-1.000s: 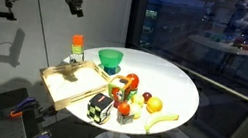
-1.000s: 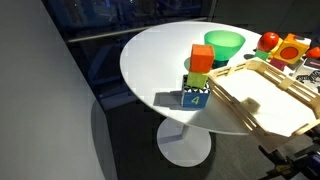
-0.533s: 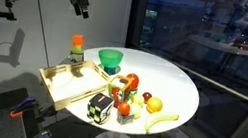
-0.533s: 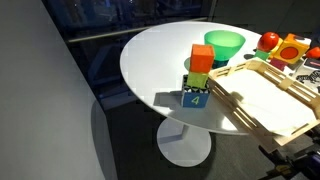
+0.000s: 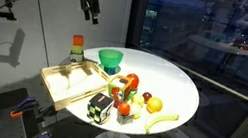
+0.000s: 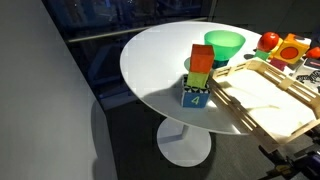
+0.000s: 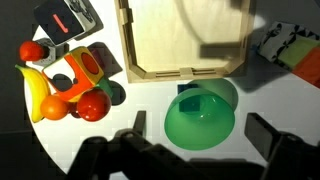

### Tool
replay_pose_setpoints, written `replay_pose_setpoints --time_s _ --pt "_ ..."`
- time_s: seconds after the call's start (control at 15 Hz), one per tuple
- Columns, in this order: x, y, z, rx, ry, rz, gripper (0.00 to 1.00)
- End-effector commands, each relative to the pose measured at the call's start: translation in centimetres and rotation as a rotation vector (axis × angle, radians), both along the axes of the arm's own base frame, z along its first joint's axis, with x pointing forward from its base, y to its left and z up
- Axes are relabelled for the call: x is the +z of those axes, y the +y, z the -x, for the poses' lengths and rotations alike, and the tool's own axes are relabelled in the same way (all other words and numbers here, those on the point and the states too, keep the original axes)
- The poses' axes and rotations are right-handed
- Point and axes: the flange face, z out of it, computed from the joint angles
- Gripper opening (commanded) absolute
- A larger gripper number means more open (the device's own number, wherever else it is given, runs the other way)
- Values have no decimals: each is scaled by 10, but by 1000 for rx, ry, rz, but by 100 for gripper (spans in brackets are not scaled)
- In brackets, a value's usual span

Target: Pick up the plushy block with car drawings and put it in the wooden box

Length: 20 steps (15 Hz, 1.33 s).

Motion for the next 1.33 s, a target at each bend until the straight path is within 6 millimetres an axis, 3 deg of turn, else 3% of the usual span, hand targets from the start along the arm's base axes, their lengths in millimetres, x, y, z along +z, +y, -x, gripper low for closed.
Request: replay_pose_setpoints --time_s 0.0,0.13,0.2,0.33,0.73,1.27 --pt "-5 1 -27 19 73 -43 100" --pt "-10 1 -34 15 105 -48 100" --pt "-15 1 -23 4 72 -27 100" --pt "-20 1 -26 4 84 -29 100" --pt "-19 1 -25 5 83 -28 100" --pt "-23 -48 -31 -15 109 -22 100"
